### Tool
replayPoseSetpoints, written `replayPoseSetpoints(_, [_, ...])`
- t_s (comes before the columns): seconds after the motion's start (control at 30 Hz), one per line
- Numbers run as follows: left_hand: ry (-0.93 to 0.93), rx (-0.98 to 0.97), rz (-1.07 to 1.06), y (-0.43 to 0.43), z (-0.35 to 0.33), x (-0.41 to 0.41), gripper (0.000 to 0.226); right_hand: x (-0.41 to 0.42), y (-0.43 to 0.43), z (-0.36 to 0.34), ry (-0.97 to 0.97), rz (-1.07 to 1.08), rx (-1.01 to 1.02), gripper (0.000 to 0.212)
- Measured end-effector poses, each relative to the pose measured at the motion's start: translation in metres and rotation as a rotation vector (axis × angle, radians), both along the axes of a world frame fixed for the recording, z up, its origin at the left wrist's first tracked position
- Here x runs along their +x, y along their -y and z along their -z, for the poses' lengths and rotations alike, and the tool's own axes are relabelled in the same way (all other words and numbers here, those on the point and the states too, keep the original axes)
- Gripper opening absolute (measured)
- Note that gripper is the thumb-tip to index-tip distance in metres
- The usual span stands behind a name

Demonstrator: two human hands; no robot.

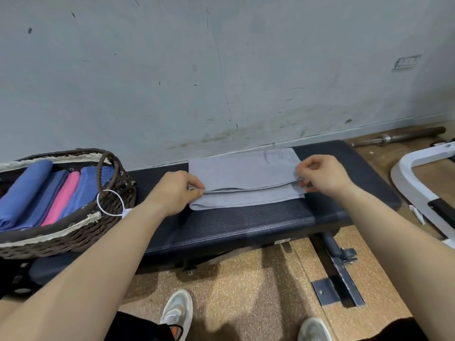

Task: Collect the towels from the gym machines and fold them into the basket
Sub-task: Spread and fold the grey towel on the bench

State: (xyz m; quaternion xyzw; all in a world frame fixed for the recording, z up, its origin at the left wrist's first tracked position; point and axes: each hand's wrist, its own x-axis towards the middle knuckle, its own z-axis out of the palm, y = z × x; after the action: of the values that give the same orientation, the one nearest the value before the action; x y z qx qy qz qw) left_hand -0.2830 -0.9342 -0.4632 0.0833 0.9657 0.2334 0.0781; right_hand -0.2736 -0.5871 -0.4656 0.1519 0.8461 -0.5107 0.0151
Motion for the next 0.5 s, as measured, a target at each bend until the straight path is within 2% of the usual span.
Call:
replayPoseSetpoints(0.1, [-0.045, 0.022, -0.011, 0.001, 0.004, 0.009, 0.010, 0.010, -0.006, 0.008, 0.030, -0.039, 0.149, 0.006])
replayPoseSetpoints(0.3, [-0.151, 0.049, -0.010, -0.001, -0.008, 0.012, 0.005, 0.017, -0.009, -0.001, -0.040, -0.080, 0.264, 0.011])
replayPoseSetpoints(0.5, [-0.029, -0.171, 0.107, -0.002, -0.007, 0.014, 0.006, 0.021, -0.014, 0.004, 0.004, -0.217, 0.474, 0.008])
